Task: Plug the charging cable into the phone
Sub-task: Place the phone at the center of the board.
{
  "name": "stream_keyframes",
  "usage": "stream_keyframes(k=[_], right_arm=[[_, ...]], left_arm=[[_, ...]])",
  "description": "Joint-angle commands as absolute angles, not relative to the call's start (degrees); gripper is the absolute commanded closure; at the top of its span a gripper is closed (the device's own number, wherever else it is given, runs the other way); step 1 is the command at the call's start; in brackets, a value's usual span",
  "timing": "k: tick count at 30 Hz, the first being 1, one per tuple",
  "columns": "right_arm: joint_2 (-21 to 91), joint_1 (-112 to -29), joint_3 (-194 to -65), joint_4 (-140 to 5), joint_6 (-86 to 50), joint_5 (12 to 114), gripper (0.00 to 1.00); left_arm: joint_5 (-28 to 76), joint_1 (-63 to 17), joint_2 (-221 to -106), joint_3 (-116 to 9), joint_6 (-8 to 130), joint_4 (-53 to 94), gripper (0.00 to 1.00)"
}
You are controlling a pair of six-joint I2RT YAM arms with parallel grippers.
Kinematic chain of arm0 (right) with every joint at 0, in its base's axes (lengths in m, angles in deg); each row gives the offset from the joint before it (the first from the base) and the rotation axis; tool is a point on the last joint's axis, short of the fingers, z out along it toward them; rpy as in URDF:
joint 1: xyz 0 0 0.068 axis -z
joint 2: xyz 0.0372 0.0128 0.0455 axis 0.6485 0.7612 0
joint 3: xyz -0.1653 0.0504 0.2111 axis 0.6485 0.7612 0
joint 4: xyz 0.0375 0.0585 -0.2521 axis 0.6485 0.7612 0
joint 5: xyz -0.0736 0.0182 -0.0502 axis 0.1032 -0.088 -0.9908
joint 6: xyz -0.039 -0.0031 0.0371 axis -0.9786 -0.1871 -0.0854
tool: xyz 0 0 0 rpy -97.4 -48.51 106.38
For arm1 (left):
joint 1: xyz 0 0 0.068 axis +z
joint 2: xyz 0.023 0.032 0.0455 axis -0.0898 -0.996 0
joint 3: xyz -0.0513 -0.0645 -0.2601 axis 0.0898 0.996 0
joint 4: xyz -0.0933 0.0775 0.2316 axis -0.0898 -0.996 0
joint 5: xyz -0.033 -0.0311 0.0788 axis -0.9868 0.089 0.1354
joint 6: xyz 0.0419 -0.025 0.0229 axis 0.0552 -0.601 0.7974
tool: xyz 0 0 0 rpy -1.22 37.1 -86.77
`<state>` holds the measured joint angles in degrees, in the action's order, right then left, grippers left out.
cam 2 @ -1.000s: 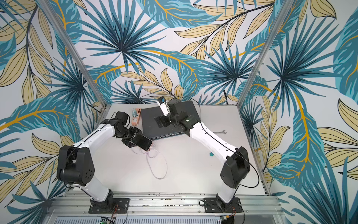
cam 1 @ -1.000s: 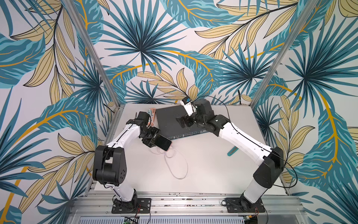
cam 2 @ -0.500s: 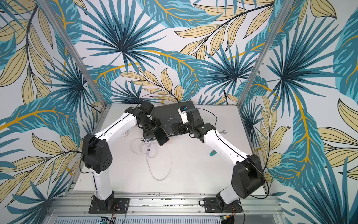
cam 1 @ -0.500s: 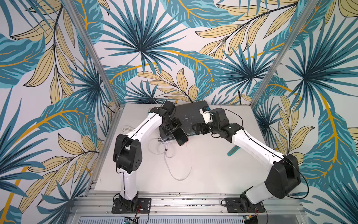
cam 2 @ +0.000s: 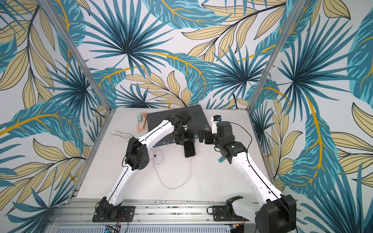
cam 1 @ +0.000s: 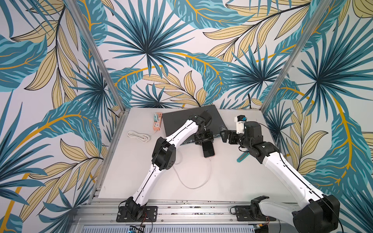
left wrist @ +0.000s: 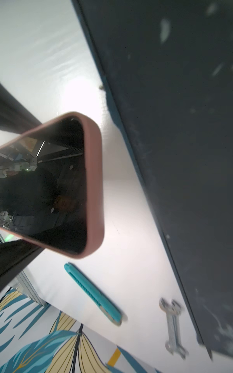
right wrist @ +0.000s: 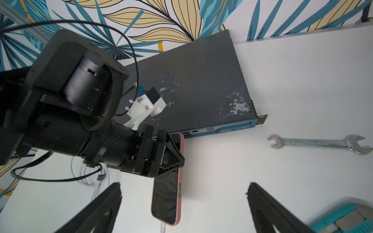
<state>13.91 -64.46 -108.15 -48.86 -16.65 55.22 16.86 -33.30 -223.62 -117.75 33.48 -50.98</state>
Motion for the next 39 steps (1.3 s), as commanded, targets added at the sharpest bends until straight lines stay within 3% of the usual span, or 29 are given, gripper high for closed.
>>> stream_keyframes(k=[1,19,20,21,22,23,24,39], right_arm=[[12.3,-63.8,-105.8,-48.6,-15.8,52.7,0.0],[11.6,-60.3,-102.2,-49.2,-17.2,53.9,0.0],[11.7,-60.2,-101.9,-49.4,-17.1,54.0,0.0],[11.8,-60.0,-101.6,-49.6,-16.9,54.2,0.0],[11.8,-59.7,-101.1,-49.9,-16.7,54.6,0.0],[11.9,-59.3,-100.7,-50.3,-16.5,55.1,0.0],[11.9,-59.0,-100.3,-50.7,-16.3,55.5,0.0],[16.7,-50.3,-101.6,-58.8,-11.9,61.5,0.0]], left_arm=[[15.2,-33.2,-222.9,-117.5,34.2,-51.4,1.0],[11.2,-36.4,-230.3,-120.3,31.9,-49.6,1.0],[11.3,-36.4,-230.3,-120.3,32.0,-49.7,0.88],[11.4,-36.3,-230.2,-120.3,32.0,-49.6,0.63],[11.4,-36.1,-230.0,-120.5,32.0,-49.7,0.27],[11.6,-36.1,-229.7,-120.6,31.9,-49.9,0.06],[11.9,-36.0,-229.3,-120.7,31.9,-49.9,0.01],[20.0,-33.9,-209.8,-112.7,38.7,-54.2,0.0]])
